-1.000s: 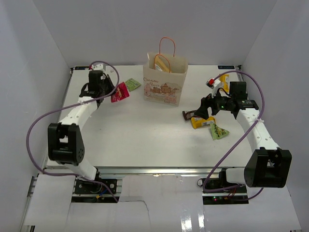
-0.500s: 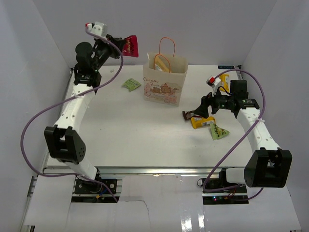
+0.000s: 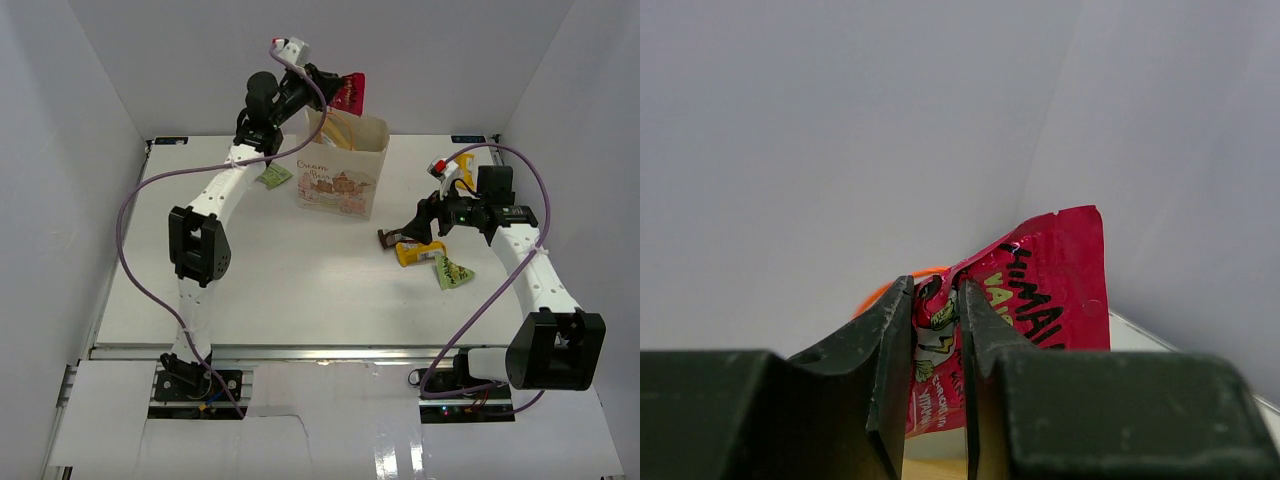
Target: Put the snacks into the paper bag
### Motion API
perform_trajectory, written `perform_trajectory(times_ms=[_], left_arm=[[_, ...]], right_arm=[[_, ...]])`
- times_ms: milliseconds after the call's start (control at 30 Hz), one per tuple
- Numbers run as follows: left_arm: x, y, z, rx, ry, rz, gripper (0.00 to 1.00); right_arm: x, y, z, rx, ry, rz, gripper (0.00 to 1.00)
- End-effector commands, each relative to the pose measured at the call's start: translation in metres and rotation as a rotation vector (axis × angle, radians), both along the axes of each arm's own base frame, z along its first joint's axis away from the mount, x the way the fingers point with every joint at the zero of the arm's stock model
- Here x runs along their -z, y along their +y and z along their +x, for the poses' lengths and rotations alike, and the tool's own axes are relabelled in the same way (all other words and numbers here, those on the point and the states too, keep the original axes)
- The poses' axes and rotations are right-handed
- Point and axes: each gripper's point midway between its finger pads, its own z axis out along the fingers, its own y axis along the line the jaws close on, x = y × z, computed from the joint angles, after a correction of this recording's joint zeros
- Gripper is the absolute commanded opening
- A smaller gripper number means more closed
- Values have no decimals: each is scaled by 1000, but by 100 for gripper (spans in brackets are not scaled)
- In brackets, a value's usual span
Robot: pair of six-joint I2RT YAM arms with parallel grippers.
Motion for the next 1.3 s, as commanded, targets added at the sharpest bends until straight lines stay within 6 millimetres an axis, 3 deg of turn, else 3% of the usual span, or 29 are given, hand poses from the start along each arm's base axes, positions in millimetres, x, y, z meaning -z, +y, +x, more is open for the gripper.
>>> perform_trajectory(times_ms=[0, 300, 533, 733, 767, 900, 1100, 1233, 1267], left_arm=[[-39, -20, -25, 53, -75, -54, 0], [-10, -54, -27, 69, -26, -60, 1], [8, -59, -27, 65, 14, -56, 6], [12, -58, -24, 51, 22, -57, 30], [12, -59, -25, 50, 25, -58, 39], [11, -59, -25, 39, 22, -62, 48], [1, -58, -26, 34, 3, -70, 53], [-19, -55, -30, 30, -36, -85, 54], [-32, -52, -34, 22, -63, -93, 55]], right_arm=[[-14, 0, 1, 4, -60, 12, 88], [-10, 0, 0, 9, -48, 28, 88], [-9, 0, -1, 8, -49, 27, 88], [-12, 1, 0, 7, -54, 33, 88], [-11, 1, 1, 10, -54, 31, 88], [-11, 1, 0, 10, -54, 31, 88], [-13, 1, 1, 9, -56, 32, 88], [-12, 0, 3, 13, -59, 25, 88], [-11, -1, 4, 16, -56, 22, 88]])
